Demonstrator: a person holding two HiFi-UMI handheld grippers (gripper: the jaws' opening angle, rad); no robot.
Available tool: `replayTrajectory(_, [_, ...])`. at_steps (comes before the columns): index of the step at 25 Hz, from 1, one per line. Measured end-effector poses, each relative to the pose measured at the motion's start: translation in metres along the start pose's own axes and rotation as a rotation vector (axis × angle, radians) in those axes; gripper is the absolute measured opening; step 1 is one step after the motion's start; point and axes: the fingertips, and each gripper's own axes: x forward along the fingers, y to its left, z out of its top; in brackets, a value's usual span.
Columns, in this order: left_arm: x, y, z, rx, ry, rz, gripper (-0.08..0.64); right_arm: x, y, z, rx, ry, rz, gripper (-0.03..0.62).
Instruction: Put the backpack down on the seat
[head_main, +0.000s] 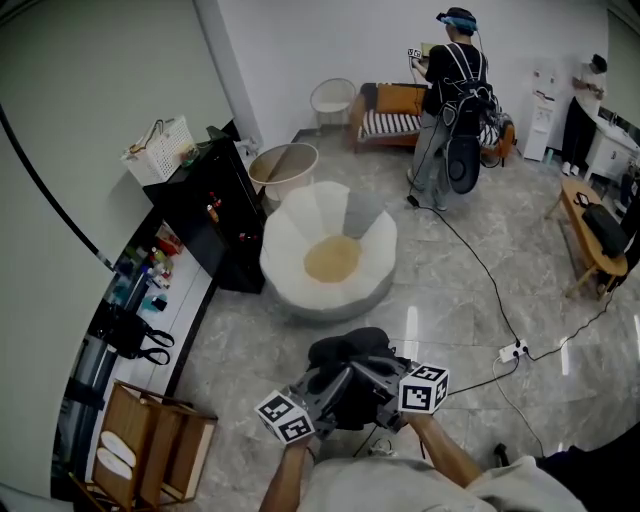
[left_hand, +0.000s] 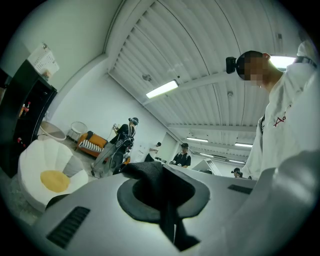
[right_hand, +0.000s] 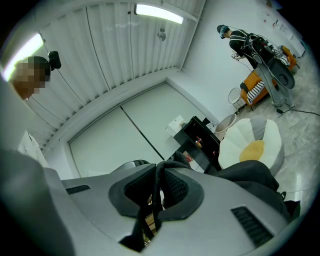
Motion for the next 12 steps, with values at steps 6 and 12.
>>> replayTrajectory(6, [0.023,0.006,-0.002,0.002,-0.009,0.006,0.038,-0.008,-0.016,0.015,-0.011,-0.001,0.004,0.048])
replayTrajectory(12, [0.042,0.023,0.002,0.0,0.0,-0.008,0.038,-0.003,-0.038,0.03,0.0,-0.012,-0.01,0.048])
